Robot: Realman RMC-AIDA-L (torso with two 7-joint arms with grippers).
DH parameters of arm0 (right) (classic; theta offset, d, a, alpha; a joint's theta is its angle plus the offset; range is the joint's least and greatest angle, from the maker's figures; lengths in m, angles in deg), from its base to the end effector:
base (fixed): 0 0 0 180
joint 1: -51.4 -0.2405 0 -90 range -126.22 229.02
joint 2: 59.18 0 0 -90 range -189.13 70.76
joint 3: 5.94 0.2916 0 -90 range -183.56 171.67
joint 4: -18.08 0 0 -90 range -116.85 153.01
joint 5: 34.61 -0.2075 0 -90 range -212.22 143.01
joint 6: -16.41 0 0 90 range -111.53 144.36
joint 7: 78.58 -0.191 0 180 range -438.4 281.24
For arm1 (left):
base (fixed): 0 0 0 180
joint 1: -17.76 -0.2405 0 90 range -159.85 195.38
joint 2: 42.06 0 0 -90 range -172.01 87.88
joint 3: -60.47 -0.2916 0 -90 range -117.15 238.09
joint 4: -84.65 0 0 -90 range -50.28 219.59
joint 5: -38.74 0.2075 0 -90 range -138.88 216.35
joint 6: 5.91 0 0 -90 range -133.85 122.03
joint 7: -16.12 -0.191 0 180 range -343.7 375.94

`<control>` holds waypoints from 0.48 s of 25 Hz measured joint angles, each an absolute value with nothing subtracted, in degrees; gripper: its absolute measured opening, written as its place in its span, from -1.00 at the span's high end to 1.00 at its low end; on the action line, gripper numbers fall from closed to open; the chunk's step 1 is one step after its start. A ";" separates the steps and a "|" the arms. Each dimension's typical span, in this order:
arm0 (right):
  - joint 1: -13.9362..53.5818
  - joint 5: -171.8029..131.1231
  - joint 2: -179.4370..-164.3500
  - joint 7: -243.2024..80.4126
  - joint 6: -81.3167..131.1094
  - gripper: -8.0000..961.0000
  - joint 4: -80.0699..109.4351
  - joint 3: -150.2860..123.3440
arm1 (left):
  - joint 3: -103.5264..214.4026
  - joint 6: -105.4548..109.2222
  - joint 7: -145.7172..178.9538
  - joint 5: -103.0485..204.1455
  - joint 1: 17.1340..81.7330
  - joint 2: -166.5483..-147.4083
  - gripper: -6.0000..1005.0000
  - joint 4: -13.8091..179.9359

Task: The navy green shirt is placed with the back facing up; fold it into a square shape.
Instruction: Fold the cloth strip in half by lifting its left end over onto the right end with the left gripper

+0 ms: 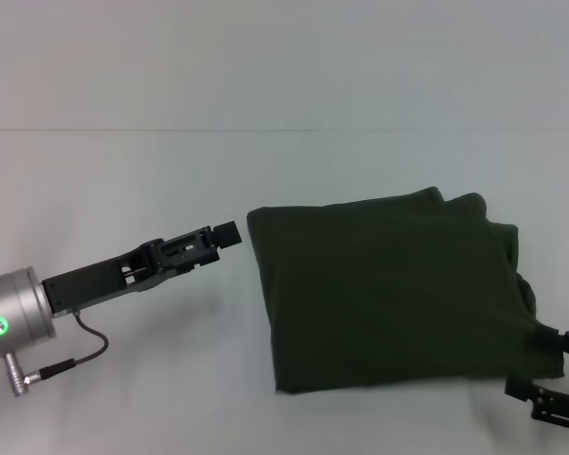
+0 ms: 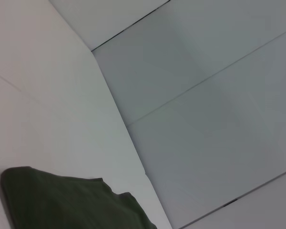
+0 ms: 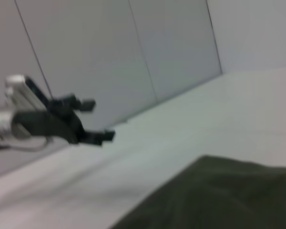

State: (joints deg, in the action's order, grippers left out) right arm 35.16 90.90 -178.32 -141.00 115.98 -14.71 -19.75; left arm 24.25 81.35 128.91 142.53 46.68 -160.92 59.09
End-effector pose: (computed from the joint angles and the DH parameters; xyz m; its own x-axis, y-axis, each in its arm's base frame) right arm 0.3606 0.2609 -0.0315 0.6894 -0.3552 -0.6313 -0.6130 -0.7504 -0.2471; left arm -0.2727 0.3569 -0.0629 0.1052 0.7885 0.6060 0.8480 -0.3895 0.3596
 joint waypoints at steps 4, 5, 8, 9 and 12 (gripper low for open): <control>35.65 91.21 -178.49 -138.77 109.87 -0.92 -12.05 -19.80 | 24.25 80.33 129.01 142.54 47.44 -161.69 -0.81 59.47; 35.71 91.40 -178.40 -138.79 108.79 -0.93 -11.59 -19.84 | 24.25 80.12 129.16 142.54 47.53 -161.85 -0.81 59.49; 35.80 92.30 -178.34 -139.12 106.95 -0.93 -11.43 -19.83 | 24.07 78.64 130.16 142.54 47.83 -162.18 -0.81 59.54; 35.86 92.45 -178.35 -139.13 106.79 -0.93 -11.43 -19.81 | 23.78 77.73 130.69 142.54 47.96 -162.29 -0.81 59.55; 36.27 92.60 -178.36 -139.06 107.24 -0.93 -11.66 -19.66 | 21.88 74.17 133.18 142.54 48.43 -162.49 -0.81 59.57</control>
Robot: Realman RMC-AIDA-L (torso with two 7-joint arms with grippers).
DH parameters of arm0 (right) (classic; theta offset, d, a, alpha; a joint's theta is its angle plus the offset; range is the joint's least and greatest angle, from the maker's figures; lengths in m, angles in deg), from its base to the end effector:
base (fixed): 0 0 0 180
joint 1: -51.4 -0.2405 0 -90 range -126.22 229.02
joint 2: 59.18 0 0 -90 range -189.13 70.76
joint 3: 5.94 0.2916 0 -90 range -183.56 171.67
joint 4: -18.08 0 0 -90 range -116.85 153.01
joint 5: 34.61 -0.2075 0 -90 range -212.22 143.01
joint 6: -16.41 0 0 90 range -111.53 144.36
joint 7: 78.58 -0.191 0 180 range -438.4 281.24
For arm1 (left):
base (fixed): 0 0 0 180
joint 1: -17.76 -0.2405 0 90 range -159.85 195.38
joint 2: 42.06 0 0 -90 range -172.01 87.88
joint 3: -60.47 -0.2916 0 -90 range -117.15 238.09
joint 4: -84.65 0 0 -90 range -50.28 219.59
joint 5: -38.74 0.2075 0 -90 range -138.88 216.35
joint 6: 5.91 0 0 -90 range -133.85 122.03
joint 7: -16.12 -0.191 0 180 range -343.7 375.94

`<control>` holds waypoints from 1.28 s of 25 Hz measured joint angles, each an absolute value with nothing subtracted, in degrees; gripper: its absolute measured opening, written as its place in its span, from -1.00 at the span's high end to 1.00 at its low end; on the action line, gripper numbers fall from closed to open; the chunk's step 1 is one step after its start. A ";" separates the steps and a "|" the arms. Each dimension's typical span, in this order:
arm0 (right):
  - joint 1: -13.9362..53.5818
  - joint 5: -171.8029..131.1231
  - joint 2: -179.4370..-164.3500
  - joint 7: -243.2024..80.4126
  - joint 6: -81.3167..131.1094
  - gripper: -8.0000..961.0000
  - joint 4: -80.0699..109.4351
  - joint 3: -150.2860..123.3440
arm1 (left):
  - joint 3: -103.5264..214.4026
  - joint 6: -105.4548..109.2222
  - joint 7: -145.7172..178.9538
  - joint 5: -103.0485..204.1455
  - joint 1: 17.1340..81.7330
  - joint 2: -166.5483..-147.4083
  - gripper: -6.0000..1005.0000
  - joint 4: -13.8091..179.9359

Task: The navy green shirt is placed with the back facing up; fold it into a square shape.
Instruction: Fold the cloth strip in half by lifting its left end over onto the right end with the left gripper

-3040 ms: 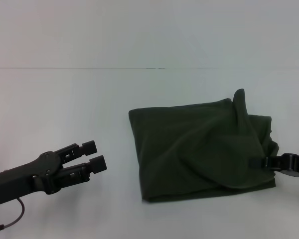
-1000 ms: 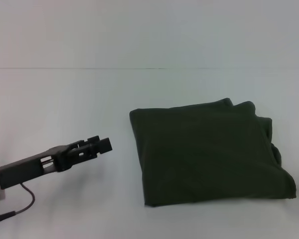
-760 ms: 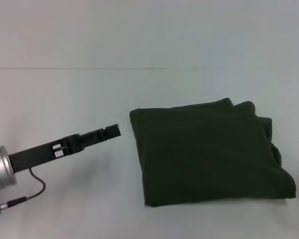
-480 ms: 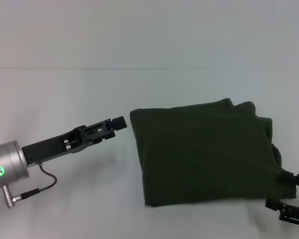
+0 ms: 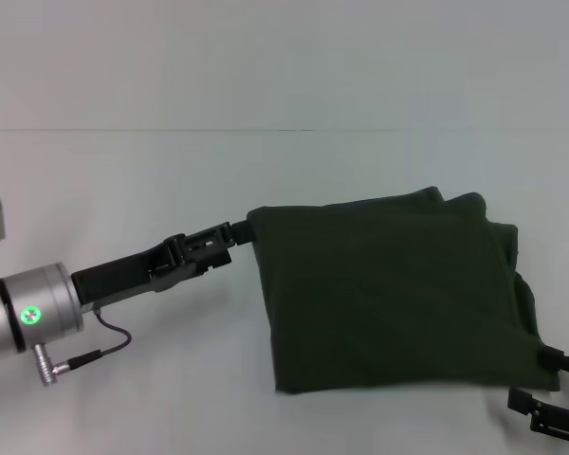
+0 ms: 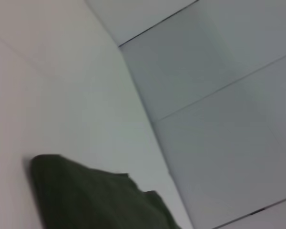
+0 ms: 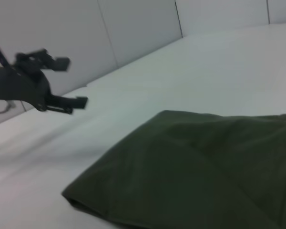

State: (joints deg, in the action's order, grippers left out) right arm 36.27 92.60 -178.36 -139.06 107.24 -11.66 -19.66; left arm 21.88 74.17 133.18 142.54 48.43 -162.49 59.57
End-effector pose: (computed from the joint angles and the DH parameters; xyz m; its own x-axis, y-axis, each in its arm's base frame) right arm 0.3888 0.2585 -0.0467 0.6995 -0.4235 -0.5757 -0.6661 -0.6782 -0.3104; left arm -0.2707 0.3710 -0.0841 0.0460 0.8146 0.5781 0.8894 -0.2969 0.3476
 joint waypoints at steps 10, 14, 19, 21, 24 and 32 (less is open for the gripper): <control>38.10 92.30 -178.86 -131.73 117.50 -0.93 -11.87 -18.25 | 10.50 56.72 140.28 142.53 54.32 -163.96 -0.81 59.74; 38.36 93.11 -178.93 -129.81 117.98 -0.93 -11.49 -18.83 | 6.01 49.75 142.57 142.53 56.09 -164.09 -0.80 60.32; 38.66 93.32 -178.95 -129.07 118.04 -0.93 -10.88 -18.86 | 5.95 45.25 142.81 142.53 56.56 -164.90 -0.78 60.59; 38.66 93.34 -178.92 -129.06 118.05 -0.93 -10.77 -18.86 | 5.87 44.63 142.82 142.53 56.78 -165.10 -0.78 60.68; 38.64 93.36 -178.84 -129.05 118.04 -0.93 -10.75 -18.86 | 5.76 44.36 142.71 142.54 57.49 -165.23 -0.76 61.31; 38.38 93.36 -178.80 -129.06 118.01 -0.94 -10.75 -19.11 | 4.61 41.32 142.18 142.53 59.28 -166.07 -0.73 62.93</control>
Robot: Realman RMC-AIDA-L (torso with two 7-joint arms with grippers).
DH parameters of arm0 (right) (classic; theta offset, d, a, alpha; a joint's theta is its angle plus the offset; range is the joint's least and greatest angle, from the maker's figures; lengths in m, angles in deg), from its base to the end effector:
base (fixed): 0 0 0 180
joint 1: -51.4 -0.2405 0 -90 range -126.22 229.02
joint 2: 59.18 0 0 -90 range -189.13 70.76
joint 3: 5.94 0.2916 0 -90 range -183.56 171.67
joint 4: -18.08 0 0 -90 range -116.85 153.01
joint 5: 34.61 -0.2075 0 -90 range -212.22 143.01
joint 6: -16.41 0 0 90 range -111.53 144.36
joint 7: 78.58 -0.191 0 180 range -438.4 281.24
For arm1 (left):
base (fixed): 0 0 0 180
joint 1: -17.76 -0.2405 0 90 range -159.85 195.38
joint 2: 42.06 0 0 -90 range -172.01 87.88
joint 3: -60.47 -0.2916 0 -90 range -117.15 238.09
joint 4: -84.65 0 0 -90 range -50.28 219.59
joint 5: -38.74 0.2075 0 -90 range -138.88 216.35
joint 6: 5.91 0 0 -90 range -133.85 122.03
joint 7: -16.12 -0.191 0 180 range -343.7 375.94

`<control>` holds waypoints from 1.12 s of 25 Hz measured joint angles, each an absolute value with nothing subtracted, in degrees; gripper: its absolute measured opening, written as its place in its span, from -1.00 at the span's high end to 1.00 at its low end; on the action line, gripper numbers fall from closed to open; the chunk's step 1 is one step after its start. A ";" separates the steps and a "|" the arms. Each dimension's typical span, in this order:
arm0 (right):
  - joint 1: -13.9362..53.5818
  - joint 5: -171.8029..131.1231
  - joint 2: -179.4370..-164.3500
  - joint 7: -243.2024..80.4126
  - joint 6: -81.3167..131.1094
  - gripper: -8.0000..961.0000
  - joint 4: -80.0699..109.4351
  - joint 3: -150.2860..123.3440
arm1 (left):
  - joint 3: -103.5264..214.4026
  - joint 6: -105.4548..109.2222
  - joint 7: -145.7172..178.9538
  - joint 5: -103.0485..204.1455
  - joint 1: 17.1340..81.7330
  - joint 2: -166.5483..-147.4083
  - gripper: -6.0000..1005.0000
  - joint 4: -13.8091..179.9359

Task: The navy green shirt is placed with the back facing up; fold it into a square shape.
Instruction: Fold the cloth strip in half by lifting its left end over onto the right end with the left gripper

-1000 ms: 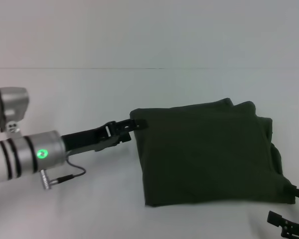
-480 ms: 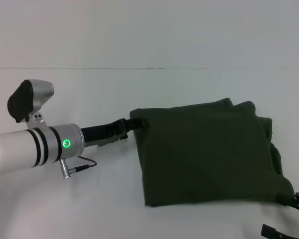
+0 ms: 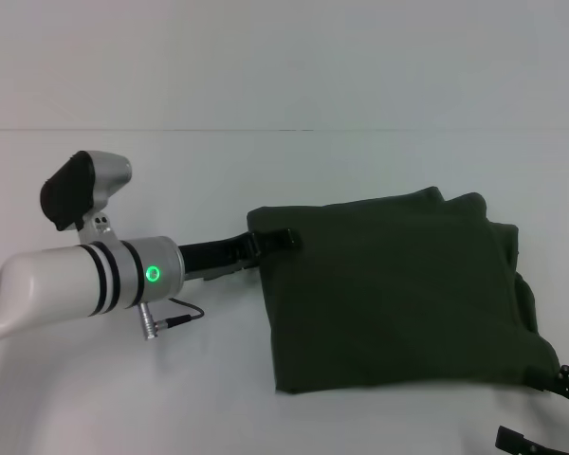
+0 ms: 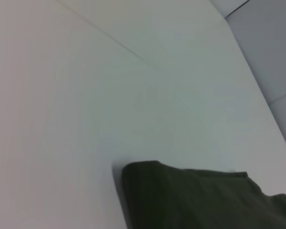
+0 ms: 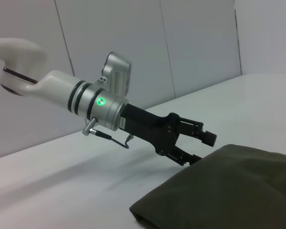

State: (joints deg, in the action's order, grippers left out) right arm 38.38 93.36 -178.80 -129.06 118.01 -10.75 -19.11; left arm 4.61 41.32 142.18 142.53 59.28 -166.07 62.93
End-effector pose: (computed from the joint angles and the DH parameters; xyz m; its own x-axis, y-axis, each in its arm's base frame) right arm 0.3629 0.2268 -0.0498 0.7403 -0.2727 -0.6145 -0.5264 -0.8036 -0.2775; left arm -0.2558 0.4322 -0.1546 0.1192 0.8288 0.5467 0.9869 -0.1591 0.0259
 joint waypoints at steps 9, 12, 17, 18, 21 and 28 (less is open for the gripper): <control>38.30 93.36 -178.80 -129.59 118.03 -0.94 -10.75 -19.21 | 3.41 40.01 141.67 142.37 61.90 -166.47 -0.69 65.41; 38.26 93.36 -178.80 -129.72 117.87 -0.94 -10.75 -19.19 | 3.60 40.07 137.95 139.63 62.03 -166.76 -0.68 65.96; 38.18 93.36 -178.80 -129.78 117.77 -0.94 -10.75 -19.14 | 3.32 40.05 135.45 137.16 62.62 -166.47 -0.63 67.64; 38.10 93.36 -178.80 -129.78 117.76 -0.93 -10.75 -19.13 | 3.30 40.07 135.33 137.15 62.57 -166.46 -0.59 67.60; 37.96 93.36 -178.80 -129.80 117.76 -0.93 -10.75 -19.12 | 3.28 40.12 134.80 137.12 62.30 -166.49 -0.48 67.42; 37.83 93.36 -178.88 -129.82 117.93 -0.93 -10.75 -19.11 | 3.89 40.18 129.56 135.83 62.07 -166.66 -0.19 67.64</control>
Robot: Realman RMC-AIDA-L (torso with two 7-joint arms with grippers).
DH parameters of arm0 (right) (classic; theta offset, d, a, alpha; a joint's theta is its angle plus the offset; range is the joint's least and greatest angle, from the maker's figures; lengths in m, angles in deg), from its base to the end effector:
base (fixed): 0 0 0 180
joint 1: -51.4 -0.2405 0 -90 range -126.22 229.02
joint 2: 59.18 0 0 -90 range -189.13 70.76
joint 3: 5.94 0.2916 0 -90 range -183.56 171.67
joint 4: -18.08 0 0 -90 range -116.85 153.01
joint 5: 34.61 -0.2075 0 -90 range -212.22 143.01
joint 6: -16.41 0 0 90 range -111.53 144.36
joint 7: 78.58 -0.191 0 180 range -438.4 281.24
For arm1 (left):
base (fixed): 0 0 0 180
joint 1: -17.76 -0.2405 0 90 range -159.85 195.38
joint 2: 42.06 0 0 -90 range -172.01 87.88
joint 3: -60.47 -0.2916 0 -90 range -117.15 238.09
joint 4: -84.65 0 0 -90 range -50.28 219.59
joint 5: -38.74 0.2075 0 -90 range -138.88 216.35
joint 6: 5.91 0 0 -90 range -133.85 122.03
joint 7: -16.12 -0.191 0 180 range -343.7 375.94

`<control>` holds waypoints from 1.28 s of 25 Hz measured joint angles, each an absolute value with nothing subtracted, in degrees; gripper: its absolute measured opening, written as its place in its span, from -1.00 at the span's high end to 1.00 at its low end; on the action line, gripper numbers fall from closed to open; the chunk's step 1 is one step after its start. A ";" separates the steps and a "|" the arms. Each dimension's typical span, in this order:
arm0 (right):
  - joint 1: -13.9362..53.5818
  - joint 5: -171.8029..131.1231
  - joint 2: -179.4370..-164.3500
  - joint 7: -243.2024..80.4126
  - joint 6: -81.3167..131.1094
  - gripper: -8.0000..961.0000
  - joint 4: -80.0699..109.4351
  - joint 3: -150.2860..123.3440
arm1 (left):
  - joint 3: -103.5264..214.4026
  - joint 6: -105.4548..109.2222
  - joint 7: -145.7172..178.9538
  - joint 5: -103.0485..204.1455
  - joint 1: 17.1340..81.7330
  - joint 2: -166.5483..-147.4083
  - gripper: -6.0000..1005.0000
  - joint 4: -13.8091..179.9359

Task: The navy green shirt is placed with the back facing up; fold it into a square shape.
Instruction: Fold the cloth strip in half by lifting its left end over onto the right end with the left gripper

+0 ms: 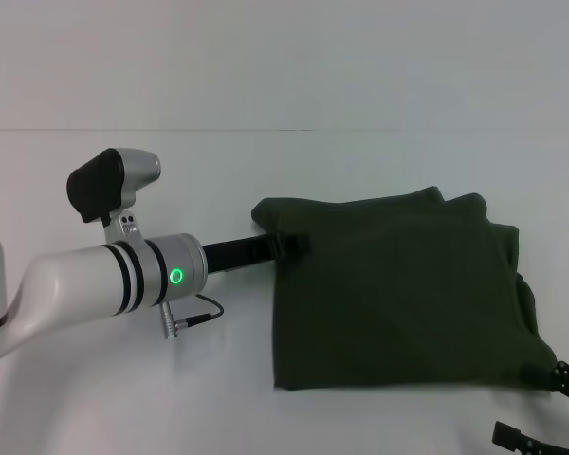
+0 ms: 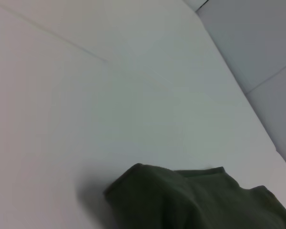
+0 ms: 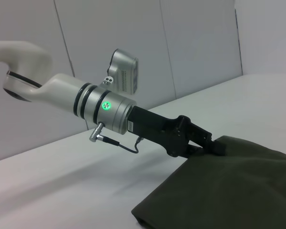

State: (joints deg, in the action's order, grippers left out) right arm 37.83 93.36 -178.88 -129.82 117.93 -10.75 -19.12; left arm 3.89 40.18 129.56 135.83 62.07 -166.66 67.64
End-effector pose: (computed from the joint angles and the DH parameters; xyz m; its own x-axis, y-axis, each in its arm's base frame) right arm 0.3605 0.2303 -0.0505 0.7355 -0.2770 -0.6183 -0.5293 -0.8047 -0.2691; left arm -0.2374 0.4339 -0.1686 0.2397 0.7937 0.5591 0.9586 -0.2848 -0.0067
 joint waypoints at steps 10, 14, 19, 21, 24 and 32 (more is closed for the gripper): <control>37.11 93.36 -178.97 -129.82 118.10 -0.94 -10.07 -19.13 | 3.74 40.30 126.15 134.36 61.91 -166.50 0.67 68.10; 36.72 93.36 -178.99 -129.82 118.10 -0.94 -9.48 -19.13 | 3.91 40.23 125.42 134.36 61.86 -166.28 0.83 67.69; 36.10 93.25 -178.96 -129.82 118.04 -0.93 -8.96 -19.10 | 4.40 38.43 125.38 134.36 60.59 -165.75 0.83 65.35; 35.77 93.25 -178.97 -129.82 117.97 -0.93 -8.64 -19.11 | 5.04 37.74 125.37 134.36 60.13 -165.27 0.83 64.75; 35.44 93.32 -179.00 -129.82 117.94 -0.93 -8.44 -19.12 | 6.30 37.51 125.37 134.36 59.68 -164.48 0.83 64.52; 34.88 93.33 -179.01 -129.82 117.71 -0.94 -7.84 -19.13 | 8.71 37.62 125.06 134.36 57.85 -165.25 0.83 62.52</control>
